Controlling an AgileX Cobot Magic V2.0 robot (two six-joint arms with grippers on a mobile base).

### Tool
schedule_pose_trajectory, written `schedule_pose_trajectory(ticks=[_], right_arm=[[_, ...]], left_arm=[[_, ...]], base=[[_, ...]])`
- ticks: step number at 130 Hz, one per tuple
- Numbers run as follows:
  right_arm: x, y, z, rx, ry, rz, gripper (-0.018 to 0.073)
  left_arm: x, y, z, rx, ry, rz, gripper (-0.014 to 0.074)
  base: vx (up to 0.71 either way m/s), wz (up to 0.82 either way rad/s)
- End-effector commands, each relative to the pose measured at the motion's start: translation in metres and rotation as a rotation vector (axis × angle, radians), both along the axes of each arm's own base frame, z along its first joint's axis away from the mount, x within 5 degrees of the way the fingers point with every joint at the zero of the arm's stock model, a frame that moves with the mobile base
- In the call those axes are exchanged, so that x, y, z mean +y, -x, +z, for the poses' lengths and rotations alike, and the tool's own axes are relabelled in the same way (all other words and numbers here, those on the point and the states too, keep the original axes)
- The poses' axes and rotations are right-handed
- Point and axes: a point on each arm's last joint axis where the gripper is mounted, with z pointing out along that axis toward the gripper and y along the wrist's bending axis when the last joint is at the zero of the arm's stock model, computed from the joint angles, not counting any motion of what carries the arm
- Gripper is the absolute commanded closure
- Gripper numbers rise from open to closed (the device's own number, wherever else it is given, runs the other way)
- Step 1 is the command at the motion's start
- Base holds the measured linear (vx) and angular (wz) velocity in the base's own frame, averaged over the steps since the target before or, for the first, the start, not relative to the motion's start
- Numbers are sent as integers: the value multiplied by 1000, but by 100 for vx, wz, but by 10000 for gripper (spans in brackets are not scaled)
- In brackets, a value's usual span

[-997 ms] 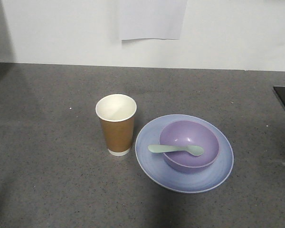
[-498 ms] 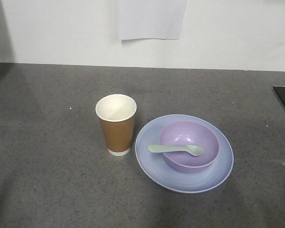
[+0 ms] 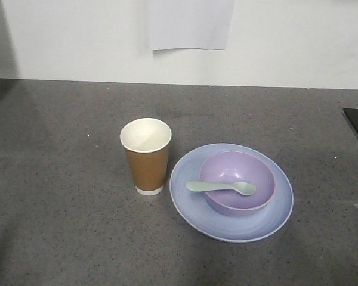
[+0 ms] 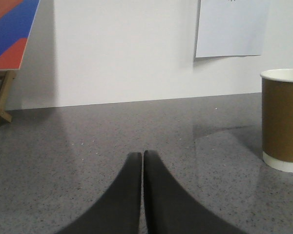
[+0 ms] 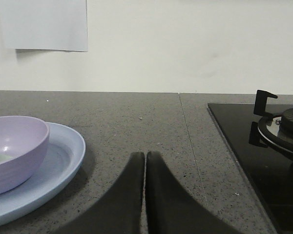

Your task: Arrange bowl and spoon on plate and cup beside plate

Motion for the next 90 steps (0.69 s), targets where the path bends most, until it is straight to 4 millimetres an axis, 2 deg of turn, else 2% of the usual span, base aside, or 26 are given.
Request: schedule_pose_trajectory(ticks=[1,90], right_arm=[[0,0,5,-81,19,3,560],[0,0,5,-76,18,3,560]], left_arm=[[1,1,3,-71,20,6,604],[1,1,3,-71,20,6,604]], base=[[0,0],[0,0]])
